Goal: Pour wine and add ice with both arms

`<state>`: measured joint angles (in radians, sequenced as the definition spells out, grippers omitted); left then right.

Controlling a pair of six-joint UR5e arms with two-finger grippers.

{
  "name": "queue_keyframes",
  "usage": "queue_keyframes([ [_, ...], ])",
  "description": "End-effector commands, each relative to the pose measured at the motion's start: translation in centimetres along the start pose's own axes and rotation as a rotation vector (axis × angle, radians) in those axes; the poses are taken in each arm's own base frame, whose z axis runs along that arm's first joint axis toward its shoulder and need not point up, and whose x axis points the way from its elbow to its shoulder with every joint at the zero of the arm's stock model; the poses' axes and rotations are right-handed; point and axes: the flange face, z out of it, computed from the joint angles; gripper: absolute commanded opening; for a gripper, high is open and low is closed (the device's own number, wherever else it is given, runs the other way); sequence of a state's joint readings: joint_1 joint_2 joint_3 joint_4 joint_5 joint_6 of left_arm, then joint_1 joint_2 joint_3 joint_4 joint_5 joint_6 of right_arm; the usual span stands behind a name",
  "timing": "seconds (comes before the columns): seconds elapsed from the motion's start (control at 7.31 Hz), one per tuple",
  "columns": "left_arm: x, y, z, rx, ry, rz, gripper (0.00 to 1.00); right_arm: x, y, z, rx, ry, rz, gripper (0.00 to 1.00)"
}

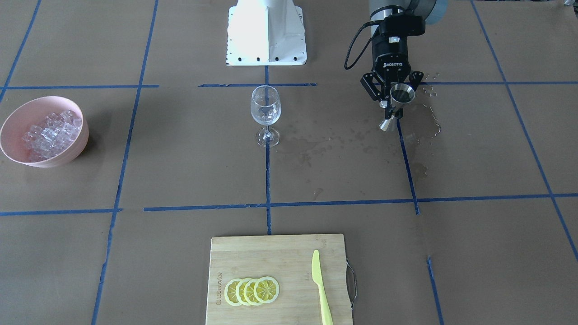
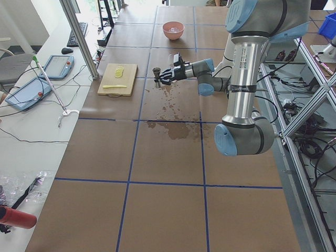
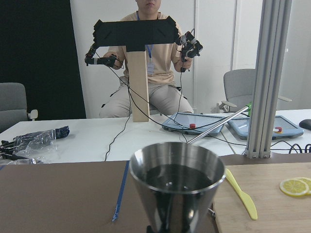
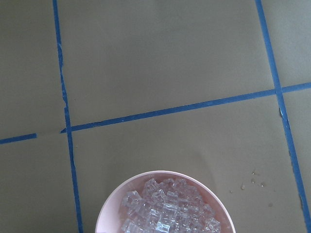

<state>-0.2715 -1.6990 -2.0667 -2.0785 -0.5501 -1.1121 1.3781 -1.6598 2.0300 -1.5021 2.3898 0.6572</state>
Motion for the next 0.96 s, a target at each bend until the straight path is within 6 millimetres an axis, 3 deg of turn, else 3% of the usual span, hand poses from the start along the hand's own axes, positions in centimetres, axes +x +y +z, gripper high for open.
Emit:
queue_keyframes([
  [0.0,2.0,-1.7,0.1,-0.039,0.052,0.021,0.0,-0.8,3.7,3.2,0.047,-0.024,0.113,1.0],
  [0.27,3.1,-2.8,-0.3,-0.034,0.076,0.046,0.0,-2.4,4.9,5.8,0.022,0.01,0.157,1.0],
  [0.82,9.7,-6.2,-2.1,-0.095,0.222,-0.032,0.0,-2.8,7.3,9.1,-0.016,0.075,0.133,1.0],
])
